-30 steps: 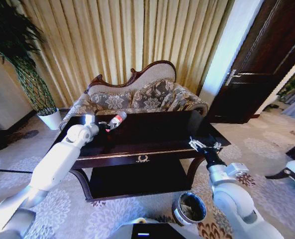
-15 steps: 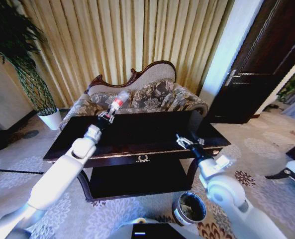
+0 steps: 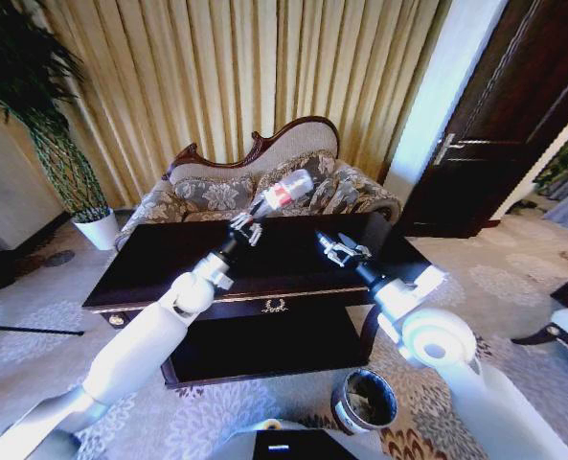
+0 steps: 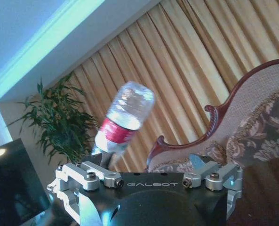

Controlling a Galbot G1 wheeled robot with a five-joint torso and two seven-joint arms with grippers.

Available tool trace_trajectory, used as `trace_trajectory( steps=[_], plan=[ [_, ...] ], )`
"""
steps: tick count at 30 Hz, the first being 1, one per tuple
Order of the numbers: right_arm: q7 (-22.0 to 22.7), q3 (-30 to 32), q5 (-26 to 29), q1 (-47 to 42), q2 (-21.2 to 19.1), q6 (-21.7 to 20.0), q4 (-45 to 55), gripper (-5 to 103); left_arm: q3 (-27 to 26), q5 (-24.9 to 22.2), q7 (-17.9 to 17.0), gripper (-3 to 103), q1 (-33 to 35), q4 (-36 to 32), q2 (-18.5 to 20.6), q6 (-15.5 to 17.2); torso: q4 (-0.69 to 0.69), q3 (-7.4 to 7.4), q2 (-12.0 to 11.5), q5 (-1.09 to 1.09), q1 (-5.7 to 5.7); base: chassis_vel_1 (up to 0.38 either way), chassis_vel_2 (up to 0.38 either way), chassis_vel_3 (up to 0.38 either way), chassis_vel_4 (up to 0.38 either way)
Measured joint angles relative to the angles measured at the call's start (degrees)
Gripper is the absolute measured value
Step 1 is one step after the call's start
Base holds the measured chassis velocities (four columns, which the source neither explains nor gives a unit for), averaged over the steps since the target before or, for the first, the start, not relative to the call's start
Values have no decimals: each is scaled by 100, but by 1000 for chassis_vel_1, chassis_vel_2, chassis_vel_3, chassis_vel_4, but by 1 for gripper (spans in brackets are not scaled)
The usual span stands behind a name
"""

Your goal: Move to the front of the table and place the trash on the table into the trash bin.

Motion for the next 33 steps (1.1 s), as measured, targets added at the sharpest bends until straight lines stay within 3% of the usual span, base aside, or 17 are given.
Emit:
trace_trajectory(
  steps=[14,21,33],
  plan=[
    [12,-213,-150,551,166,0,-399,100,564,-71,133,22,-304,3,-268,365,1,0,0,-1,0,0,0,0,0],
    [17,-137,-230,746,224,5,-646,100,691,-254,290,22,-432,-254,-114,691,1,0,-1,-1,0,0,0,0,0],
    [40,-112,-199,1045,222,11,-737,100,743,-310,592,22,-438,-401,57,839,1,0,0,-2,0,0,0,0,0]
  ],
)
